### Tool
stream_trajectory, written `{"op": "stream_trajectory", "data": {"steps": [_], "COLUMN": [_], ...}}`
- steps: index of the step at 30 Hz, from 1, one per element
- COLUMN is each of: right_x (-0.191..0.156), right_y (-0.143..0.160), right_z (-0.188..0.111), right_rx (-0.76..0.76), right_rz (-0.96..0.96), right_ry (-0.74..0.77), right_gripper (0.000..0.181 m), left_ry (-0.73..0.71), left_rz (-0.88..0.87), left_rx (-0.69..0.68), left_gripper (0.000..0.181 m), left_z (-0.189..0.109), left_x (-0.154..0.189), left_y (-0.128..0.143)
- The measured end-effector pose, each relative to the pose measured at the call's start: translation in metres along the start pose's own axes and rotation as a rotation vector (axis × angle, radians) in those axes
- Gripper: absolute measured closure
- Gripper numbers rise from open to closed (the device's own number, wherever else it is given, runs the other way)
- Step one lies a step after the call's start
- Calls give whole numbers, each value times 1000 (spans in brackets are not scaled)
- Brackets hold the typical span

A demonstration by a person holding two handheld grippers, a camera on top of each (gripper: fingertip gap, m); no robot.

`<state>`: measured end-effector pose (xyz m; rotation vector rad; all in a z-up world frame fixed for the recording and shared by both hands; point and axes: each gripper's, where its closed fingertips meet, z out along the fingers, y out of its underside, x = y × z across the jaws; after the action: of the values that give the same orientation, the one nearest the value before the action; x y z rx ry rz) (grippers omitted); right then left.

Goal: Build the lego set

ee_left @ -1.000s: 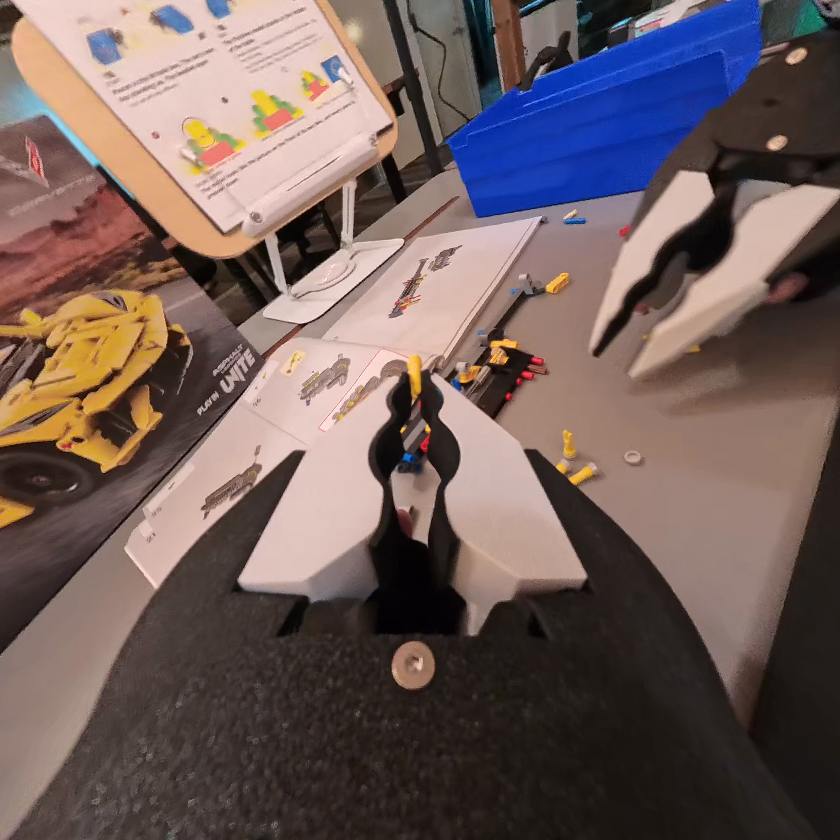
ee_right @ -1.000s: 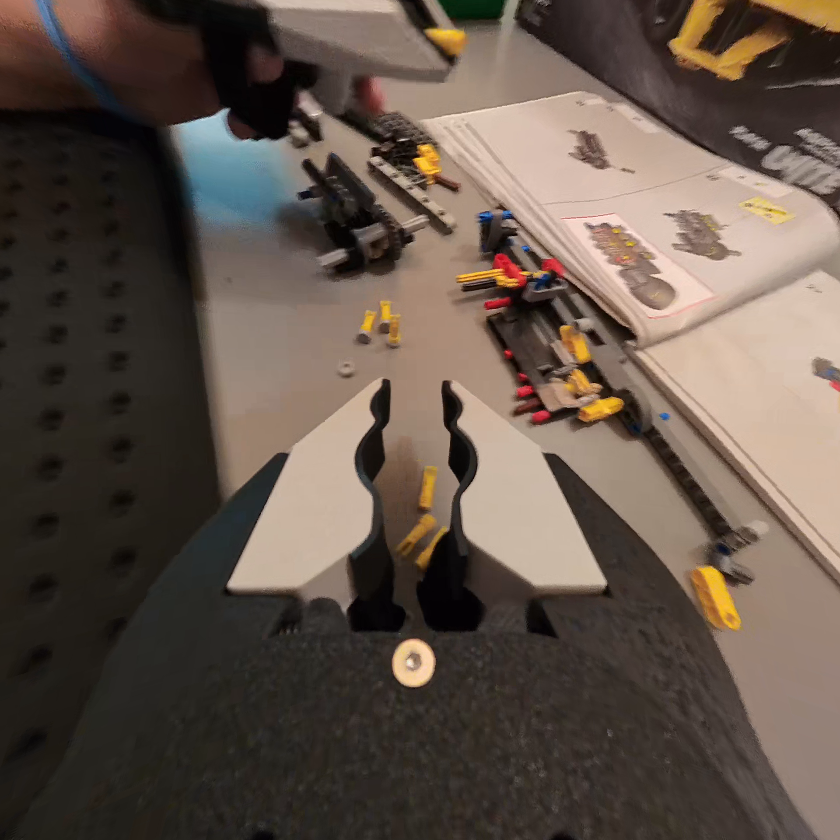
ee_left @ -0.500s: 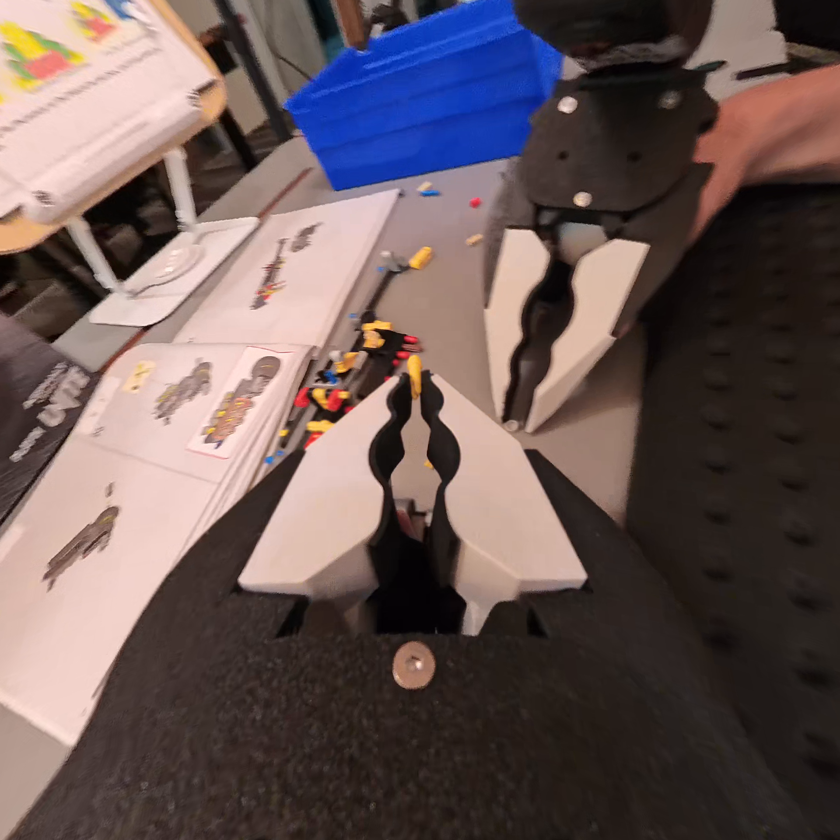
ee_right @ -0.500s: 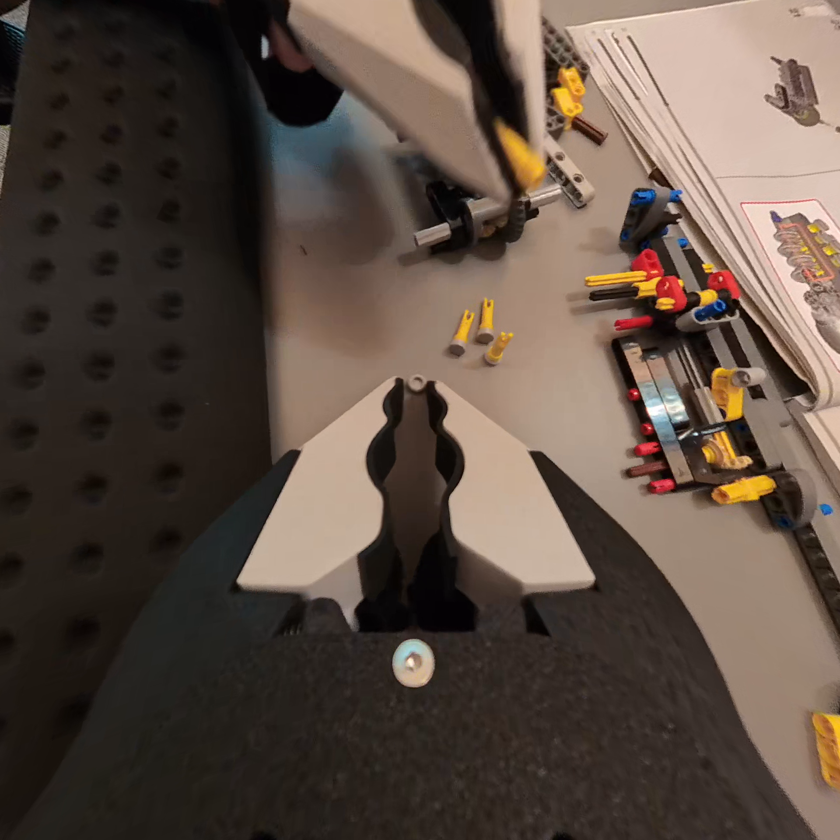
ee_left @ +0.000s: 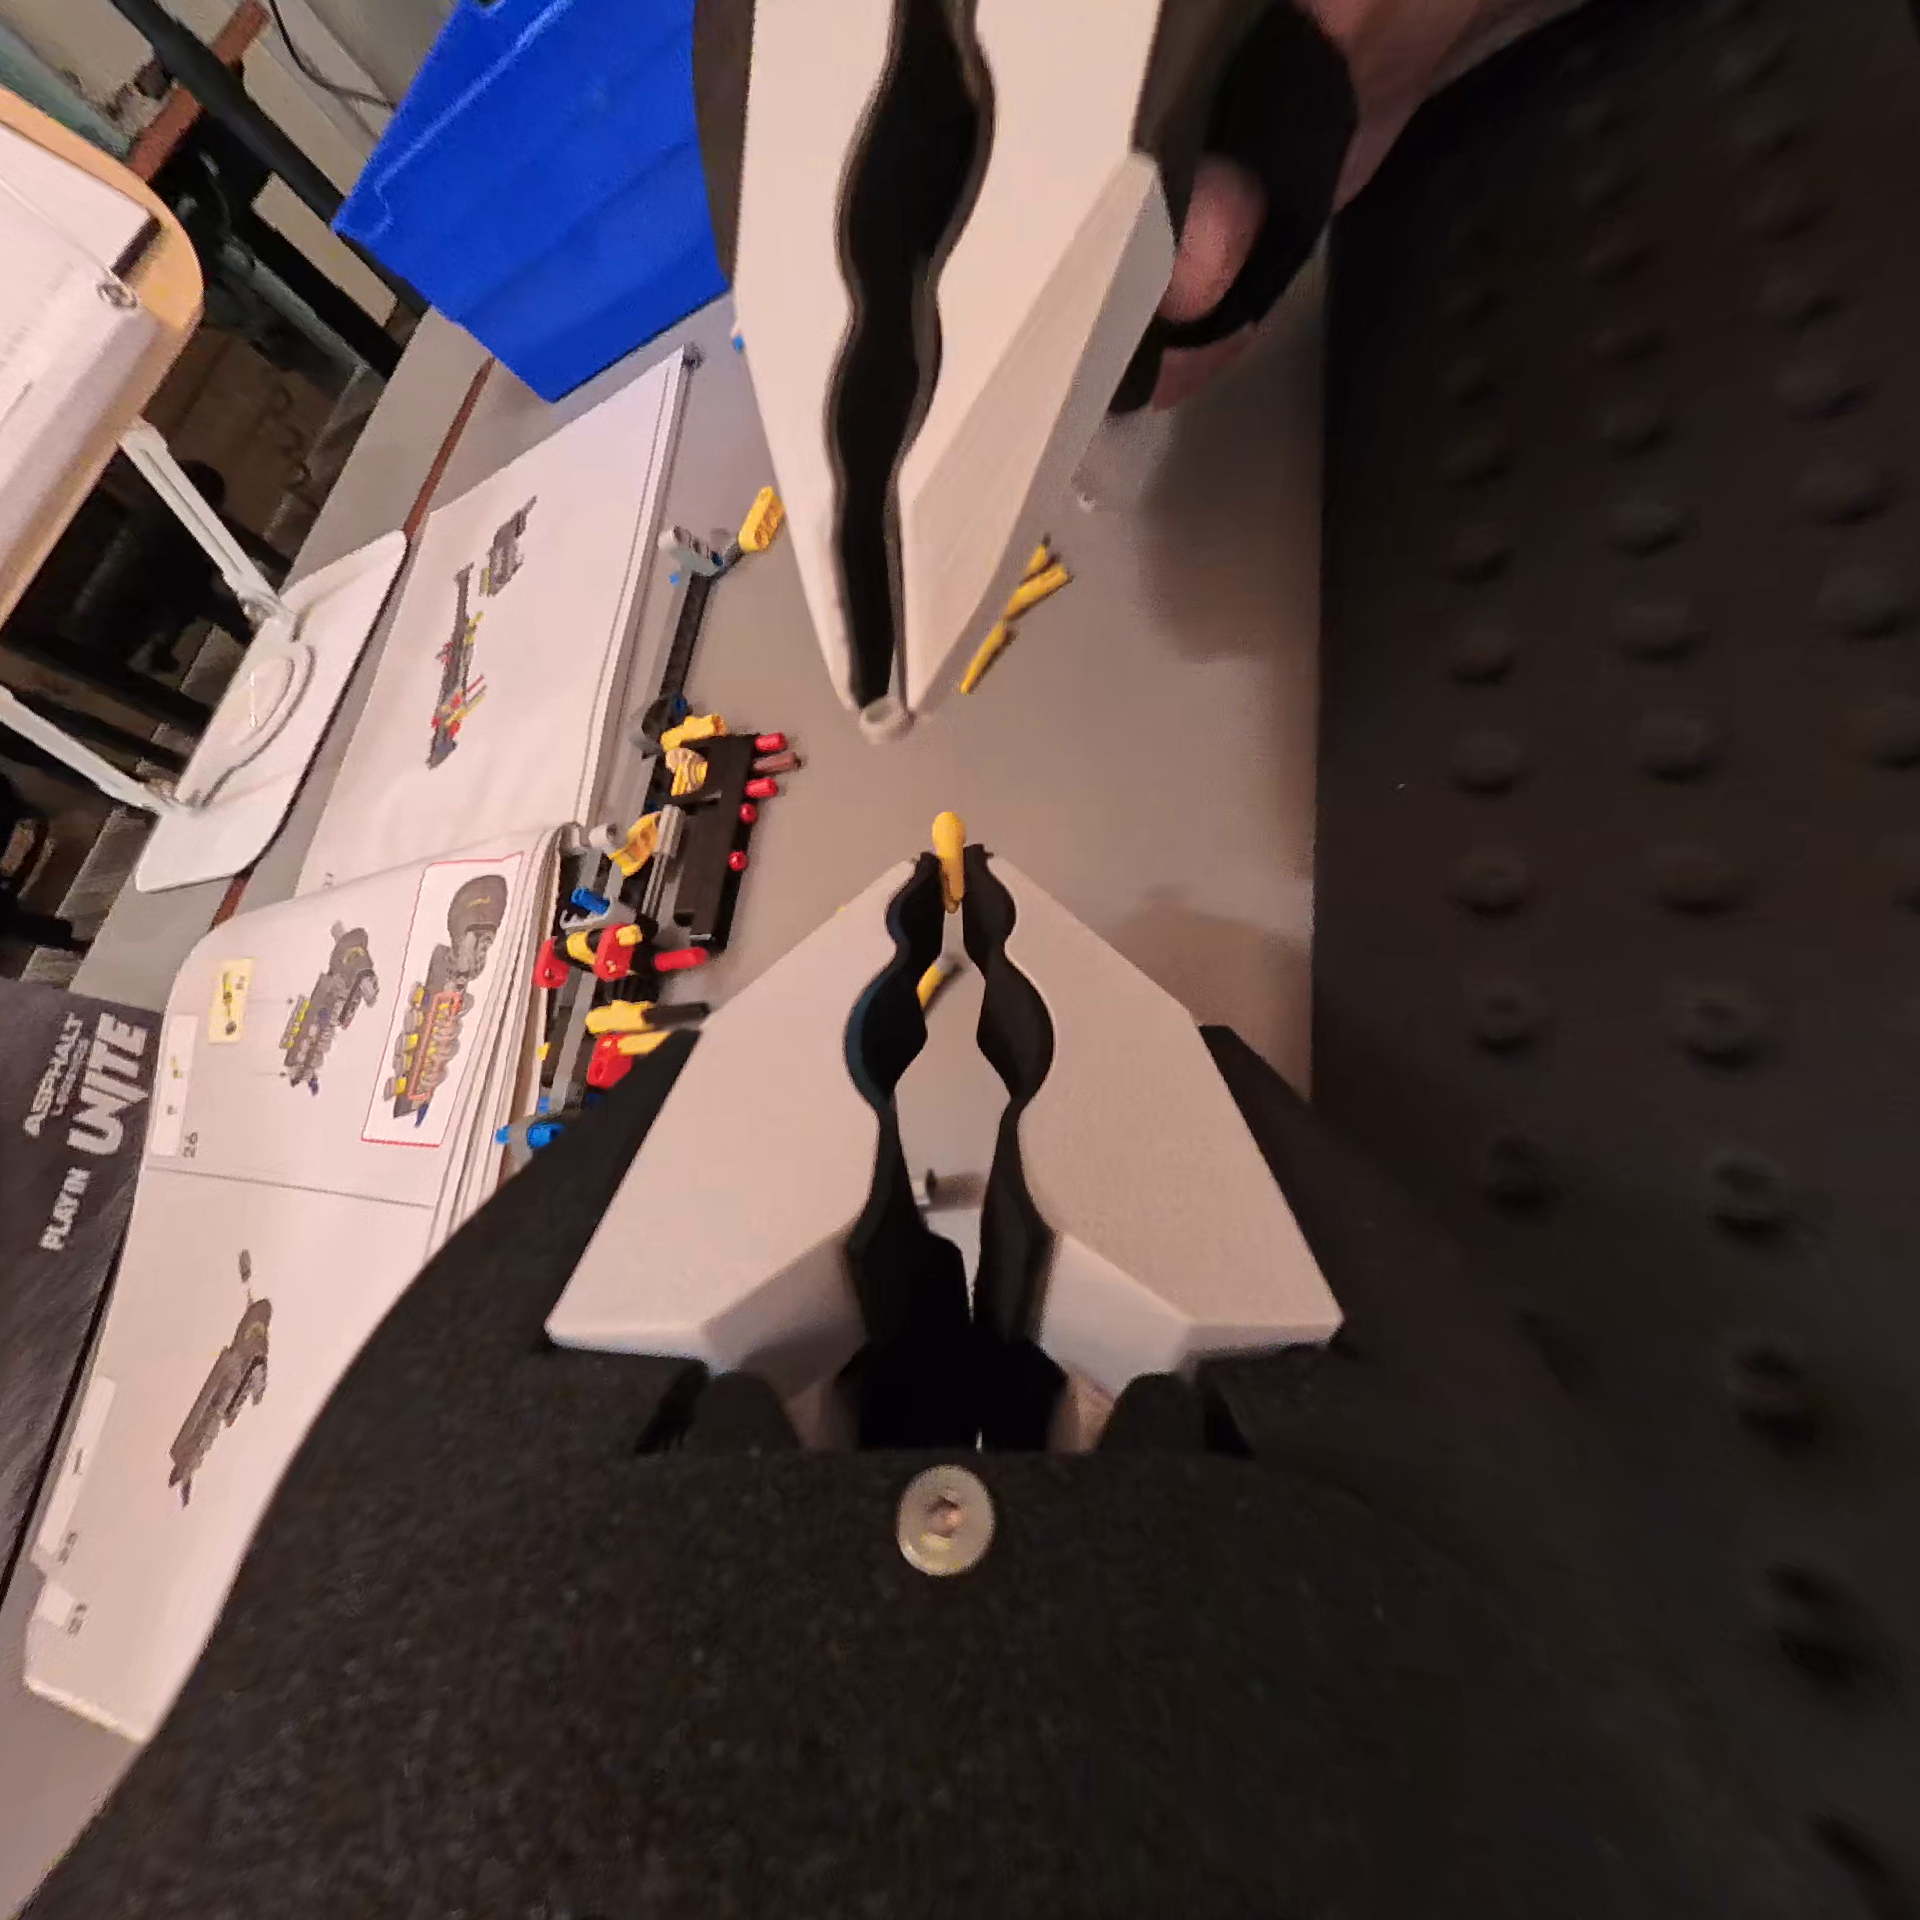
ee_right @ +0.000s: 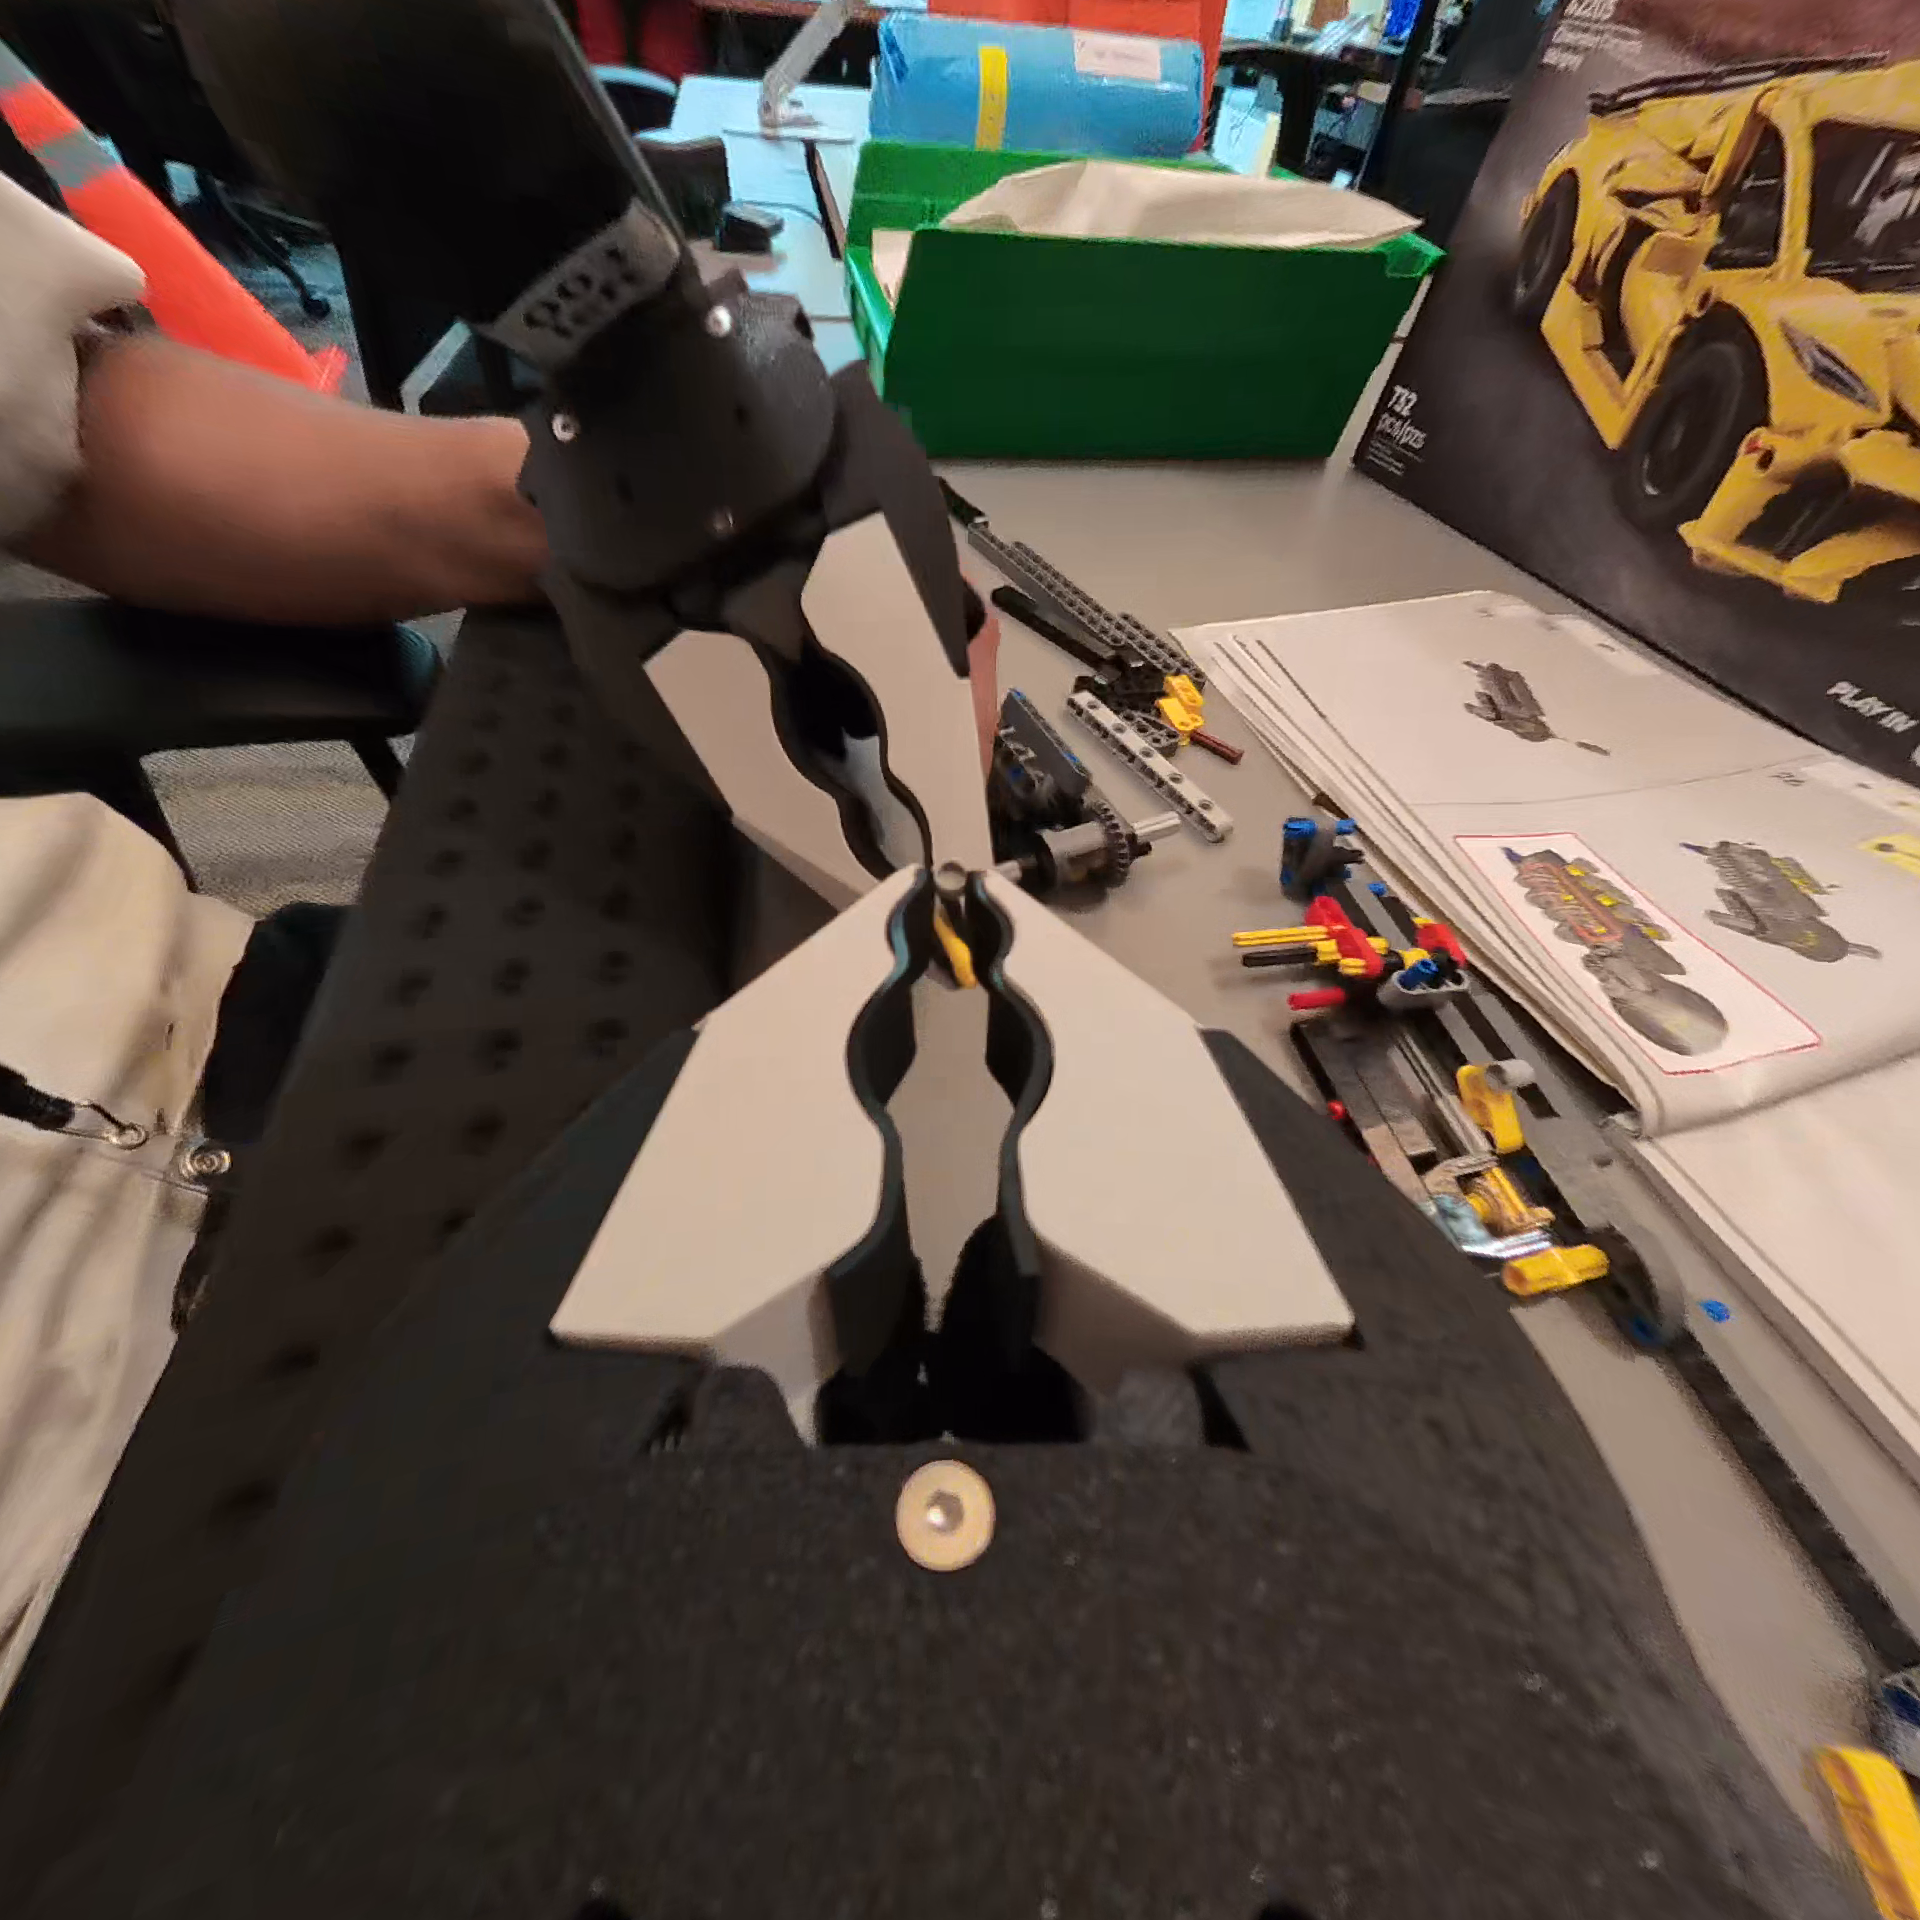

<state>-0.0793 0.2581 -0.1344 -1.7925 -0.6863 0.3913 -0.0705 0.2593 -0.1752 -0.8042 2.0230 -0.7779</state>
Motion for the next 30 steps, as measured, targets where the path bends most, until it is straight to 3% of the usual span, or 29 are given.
{"op": "stream_trajectory", "data": {"steps": [3,15,24,27,30], "right_x": [6,6,19,22,9], "right_y": [19,20,33,48,58], "right_z": [5,3,-1,1,8], "right_rx": [-101,-89,-150,-242,-329], "right_rz": [-56,-6,10,-19,19], "right_ry": [52,26,83,120,73], "right_gripper": [175,181,181,181,173], "left_ry": [-3,-29,-7,-82,-191], "left_rz": [-2,-18,9,-7,-131], "left_rx": [44,85,-28,-32,7], "left_gripper": [179,179,179,179,179], "left_z": [-3,-9,0,-6,-29], "left_x": [0,-7,-3,-19,-50], "left_y": [-9,-14,7,11,16]}}
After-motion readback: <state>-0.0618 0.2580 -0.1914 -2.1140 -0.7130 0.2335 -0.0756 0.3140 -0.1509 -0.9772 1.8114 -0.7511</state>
